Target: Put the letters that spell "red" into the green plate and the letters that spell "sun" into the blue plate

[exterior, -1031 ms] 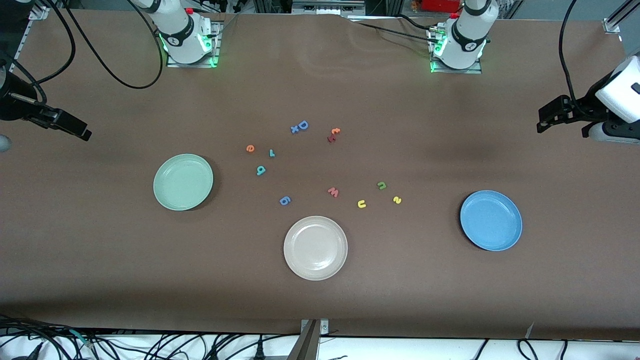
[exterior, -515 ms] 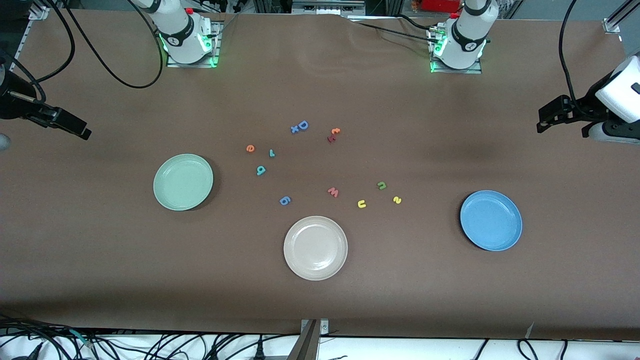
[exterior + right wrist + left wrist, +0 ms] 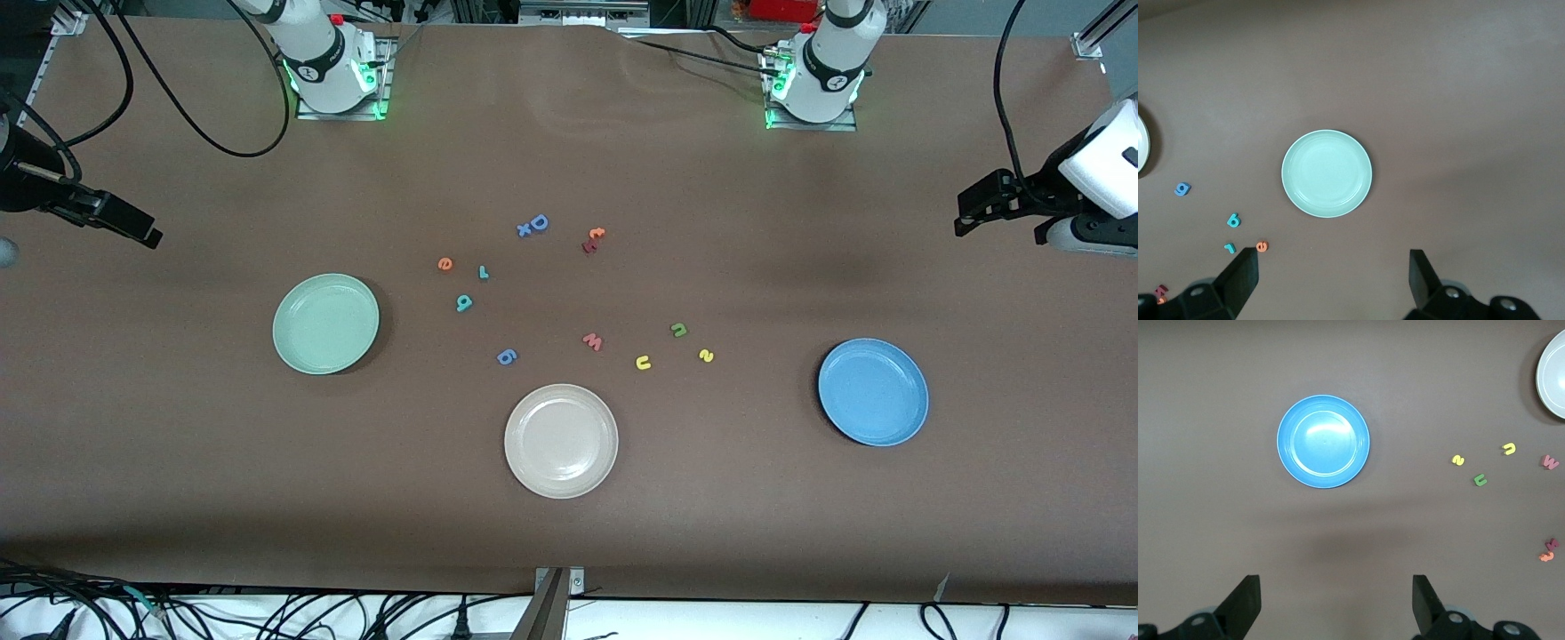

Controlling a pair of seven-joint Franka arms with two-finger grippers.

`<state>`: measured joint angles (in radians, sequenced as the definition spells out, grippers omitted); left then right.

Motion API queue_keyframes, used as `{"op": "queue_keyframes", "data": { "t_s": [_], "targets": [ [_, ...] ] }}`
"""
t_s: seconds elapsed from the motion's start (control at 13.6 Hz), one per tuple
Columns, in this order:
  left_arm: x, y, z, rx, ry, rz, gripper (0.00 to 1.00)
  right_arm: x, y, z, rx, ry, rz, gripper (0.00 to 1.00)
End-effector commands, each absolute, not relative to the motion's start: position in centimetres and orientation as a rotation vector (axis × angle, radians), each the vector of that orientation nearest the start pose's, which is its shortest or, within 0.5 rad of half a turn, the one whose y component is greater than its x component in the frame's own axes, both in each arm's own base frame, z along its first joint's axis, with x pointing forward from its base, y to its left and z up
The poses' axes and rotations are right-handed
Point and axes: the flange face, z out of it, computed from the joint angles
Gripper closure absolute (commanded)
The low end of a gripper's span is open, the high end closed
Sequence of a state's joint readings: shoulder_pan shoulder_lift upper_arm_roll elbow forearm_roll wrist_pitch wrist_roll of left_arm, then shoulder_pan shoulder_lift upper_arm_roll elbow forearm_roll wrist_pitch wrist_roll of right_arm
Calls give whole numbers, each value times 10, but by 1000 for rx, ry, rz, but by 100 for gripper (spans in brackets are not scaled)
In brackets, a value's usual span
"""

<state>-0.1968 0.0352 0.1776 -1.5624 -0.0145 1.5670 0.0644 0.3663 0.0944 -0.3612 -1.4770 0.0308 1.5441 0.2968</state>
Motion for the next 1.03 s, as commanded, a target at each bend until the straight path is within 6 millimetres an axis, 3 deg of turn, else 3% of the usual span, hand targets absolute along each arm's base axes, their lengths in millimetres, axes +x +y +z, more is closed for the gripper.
{"op": "queue_keyframes", "data": {
  "t_s": [0.0,0.96],
  "targets": [
    [564,-16,612,-3130,166,40,0,574,17,623,-3103,453,35,0],
    [565,-16,611,-3129,166,45,0,571,14,620,-3105,462,77,0]
  ]
}}
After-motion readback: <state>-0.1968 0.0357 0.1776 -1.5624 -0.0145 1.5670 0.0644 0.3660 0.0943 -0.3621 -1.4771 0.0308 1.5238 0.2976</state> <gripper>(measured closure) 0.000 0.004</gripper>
